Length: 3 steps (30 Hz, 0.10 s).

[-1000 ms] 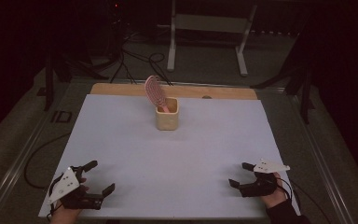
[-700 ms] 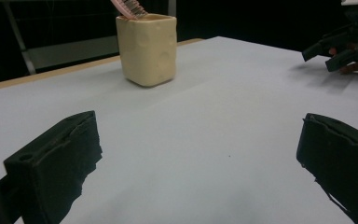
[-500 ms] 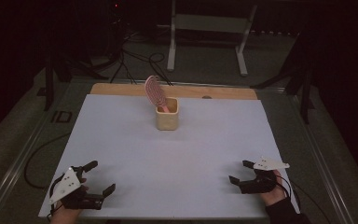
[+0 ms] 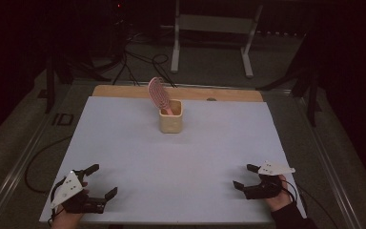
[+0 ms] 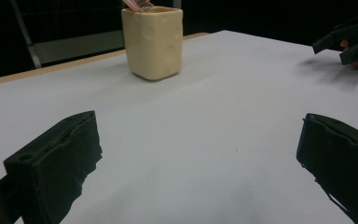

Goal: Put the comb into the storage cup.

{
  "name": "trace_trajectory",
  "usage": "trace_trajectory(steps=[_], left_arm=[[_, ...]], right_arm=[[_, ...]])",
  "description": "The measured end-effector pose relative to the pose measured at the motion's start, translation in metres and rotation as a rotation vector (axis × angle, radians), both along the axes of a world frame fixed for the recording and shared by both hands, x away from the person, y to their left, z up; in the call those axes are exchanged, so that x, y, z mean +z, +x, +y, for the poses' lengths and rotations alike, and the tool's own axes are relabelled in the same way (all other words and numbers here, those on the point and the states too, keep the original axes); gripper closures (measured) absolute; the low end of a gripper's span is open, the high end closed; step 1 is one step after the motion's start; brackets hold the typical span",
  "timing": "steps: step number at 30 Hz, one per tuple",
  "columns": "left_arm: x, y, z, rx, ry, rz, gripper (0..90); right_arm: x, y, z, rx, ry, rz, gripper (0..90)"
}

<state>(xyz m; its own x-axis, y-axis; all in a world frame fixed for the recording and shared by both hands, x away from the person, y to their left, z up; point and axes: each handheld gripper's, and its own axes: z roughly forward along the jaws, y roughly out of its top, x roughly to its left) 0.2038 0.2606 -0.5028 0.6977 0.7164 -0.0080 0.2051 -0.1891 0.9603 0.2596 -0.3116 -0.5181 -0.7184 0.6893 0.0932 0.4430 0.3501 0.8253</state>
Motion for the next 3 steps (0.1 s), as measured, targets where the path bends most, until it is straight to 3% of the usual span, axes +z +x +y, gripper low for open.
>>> trace_trajectory(steps=[3], left_arm=[[0.0002,0.0,-0.0002,-0.001,0.005,-0.003,0.0]], right_arm=[[0.0003,-0.0006,0.0001,0.0,-0.002,-0.001,9.5]])
